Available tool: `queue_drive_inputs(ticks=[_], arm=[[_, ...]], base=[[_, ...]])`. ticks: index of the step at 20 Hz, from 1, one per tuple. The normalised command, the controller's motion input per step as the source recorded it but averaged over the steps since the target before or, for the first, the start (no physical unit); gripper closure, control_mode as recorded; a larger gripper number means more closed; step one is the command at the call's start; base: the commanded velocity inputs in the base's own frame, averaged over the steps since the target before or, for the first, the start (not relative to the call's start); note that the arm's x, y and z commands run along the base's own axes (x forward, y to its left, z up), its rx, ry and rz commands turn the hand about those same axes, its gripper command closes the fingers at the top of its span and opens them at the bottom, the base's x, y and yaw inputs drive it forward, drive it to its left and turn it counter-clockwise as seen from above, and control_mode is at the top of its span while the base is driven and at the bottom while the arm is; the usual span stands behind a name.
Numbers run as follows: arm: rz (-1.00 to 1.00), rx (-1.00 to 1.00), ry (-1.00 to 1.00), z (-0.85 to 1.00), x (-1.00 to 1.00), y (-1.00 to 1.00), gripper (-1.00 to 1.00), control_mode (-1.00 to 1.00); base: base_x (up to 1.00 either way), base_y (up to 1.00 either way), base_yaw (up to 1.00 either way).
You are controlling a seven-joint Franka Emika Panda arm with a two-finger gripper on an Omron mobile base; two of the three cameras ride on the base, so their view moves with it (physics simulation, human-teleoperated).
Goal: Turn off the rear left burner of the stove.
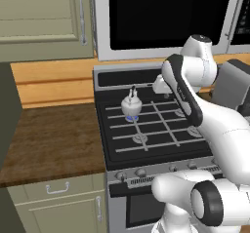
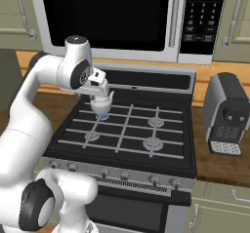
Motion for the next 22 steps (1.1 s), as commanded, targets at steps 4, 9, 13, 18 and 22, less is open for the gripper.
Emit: queue_drive_inputs(ticks=[4, 9, 13, 18, 22], arm=[[0.00, -0.01, -0.11, -0.12, -0.28, 0.00, -1.00, -1.00], [0.00, 0.00, -0.01, -0.05, -0.04, 0.00, -1.00, -1.00], [0.00, 0.00, -0.01, -0.08, -0.03, -0.33, -1.00, -1.00], [0.00, 0.00, -0.01, -0.14, -0.07, -0.63, -1.00, -1.00], [0.00, 0.00, 0.00, -0.13, -0.04, -0.55, -1.00, -1.00]], base=[[0.00, 0.00, 0.00], [0.00, 0.00, 0.00], [0.00, 0.00, 0.00], [0.00, 0.00, 0.00], [0.00, 0.00, 0.00]])
